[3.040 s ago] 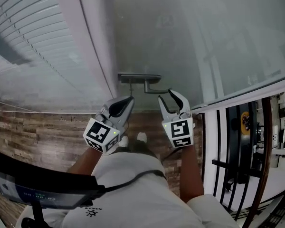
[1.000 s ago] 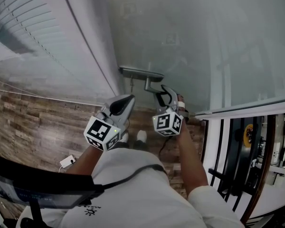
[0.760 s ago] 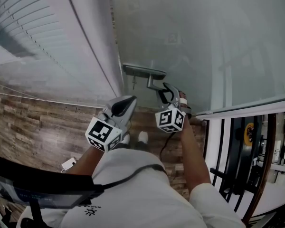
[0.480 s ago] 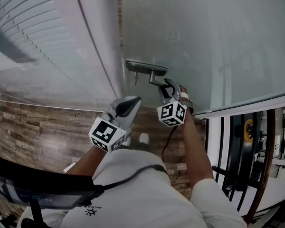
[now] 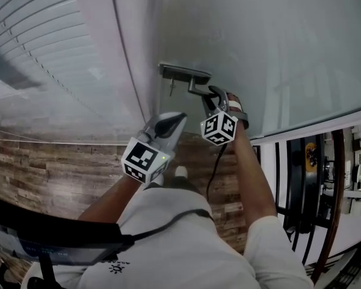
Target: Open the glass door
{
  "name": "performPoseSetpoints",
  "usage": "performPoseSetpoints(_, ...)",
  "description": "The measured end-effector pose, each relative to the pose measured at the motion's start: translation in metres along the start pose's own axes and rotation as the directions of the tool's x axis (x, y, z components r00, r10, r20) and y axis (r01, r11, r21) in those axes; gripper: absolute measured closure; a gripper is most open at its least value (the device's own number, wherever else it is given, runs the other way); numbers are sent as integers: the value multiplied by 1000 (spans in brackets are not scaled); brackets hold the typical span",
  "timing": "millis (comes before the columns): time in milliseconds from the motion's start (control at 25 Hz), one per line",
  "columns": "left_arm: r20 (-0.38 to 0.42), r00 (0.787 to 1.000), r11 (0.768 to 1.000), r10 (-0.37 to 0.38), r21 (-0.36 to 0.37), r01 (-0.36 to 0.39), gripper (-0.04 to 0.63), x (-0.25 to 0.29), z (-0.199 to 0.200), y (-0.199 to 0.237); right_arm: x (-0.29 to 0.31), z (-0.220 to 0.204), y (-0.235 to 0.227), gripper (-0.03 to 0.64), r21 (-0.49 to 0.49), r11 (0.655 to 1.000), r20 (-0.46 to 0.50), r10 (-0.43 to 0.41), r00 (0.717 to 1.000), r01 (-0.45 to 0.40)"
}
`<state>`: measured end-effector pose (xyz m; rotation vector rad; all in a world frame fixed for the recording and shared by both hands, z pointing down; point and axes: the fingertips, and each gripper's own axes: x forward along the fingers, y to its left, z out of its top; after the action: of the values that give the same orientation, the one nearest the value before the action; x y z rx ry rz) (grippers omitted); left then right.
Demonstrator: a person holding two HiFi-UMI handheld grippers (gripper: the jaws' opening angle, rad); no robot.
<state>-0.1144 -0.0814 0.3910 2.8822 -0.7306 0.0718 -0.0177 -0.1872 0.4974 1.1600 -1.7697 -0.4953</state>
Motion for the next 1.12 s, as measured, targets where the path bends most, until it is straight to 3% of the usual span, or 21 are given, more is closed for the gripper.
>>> performPoseSetpoints(600, -10, 995, 995, 100, -5, -100, 595, 72, -3, 24, 40, -2, -33, 492, 2, 987, 85, 162, 983, -163)
performPoseSetpoints(720, -2, 991, 991, 136, 0, -136, 595, 81, 1, 25, 40, 2, -39, 499, -5, 988, 126, 157, 980, -157)
performPoseSetpoints(840, 3, 983, 983, 181, 3, -181, 595, 88, -4, 25, 37, 4, -38, 503, -24, 988, 161, 156, 975, -154)
performPoseSetpoints(1120, -13, 952, 952, 305, -22, -305, 595, 163, 2, 69, 88, -22, -81, 515, -23, 981, 175, 192, 966, -191)
